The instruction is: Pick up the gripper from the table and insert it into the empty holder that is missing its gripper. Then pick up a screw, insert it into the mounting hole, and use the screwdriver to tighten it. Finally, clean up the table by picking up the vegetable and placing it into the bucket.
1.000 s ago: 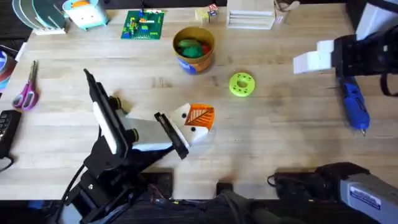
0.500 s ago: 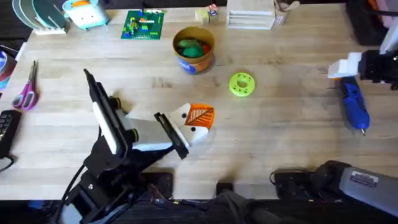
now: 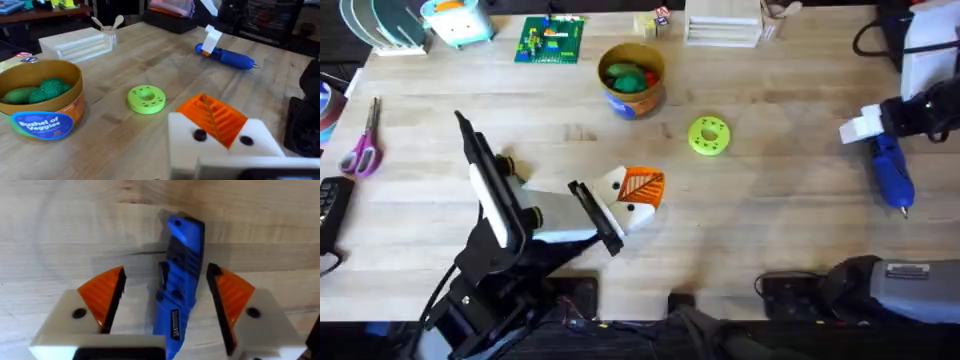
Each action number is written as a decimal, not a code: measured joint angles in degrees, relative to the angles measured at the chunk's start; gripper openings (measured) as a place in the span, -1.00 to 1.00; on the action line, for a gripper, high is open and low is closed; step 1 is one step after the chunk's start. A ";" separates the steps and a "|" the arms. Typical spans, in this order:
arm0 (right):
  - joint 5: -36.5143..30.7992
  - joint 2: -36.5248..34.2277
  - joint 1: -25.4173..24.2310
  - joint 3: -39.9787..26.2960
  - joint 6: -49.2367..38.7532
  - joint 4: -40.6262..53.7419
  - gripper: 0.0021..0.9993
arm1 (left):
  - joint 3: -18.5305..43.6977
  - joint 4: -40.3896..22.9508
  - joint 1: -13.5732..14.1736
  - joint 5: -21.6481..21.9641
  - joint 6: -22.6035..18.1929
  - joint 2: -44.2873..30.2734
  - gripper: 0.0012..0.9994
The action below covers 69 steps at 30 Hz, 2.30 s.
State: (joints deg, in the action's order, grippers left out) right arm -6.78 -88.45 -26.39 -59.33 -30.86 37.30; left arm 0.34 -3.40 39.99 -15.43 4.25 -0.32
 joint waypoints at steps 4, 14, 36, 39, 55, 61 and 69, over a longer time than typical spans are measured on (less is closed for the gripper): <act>-0.29 -2.69 -0.41 0.00 -0.79 -0.77 0.98 | 0.00 0.00 0.00 0.01 0.00 0.01 -0.98; 2.12 -7.13 -4.74 -0.02 -1.12 -1.04 0.98 | 0.00 0.00 0.00 0.00 0.00 0.00 -0.98; 7.89 -8.48 -6.84 -0.13 -1.14 -3.27 0.31 | 0.00 0.00 0.00 0.01 0.00 0.00 -0.98; 7.96 -8.63 -6.84 -0.13 -1.13 -3.53 0.29 | 0.00 0.00 0.00 0.01 0.00 0.00 -0.98; 7.39 -8.91 -6.84 -0.13 -1.17 -5.02 -0.35 | 0.00 0.00 0.00 0.01 0.00 0.00 -0.98; 6.54 -9.18 -6.84 -0.13 -1.35 -5.77 -0.68 | 0.00 0.00 0.00 0.01 -0.02 0.00 -0.98; 6.14 -9.18 -6.84 -0.13 -1.35 -5.91 -0.75 | 0.00 0.00 0.00 0.01 0.00 0.00 -0.98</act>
State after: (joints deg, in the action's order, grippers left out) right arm -0.64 -97.62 -33.23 -59.46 -32.21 31.40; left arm 0.34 -3.40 39.99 -15.42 4.25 -0.32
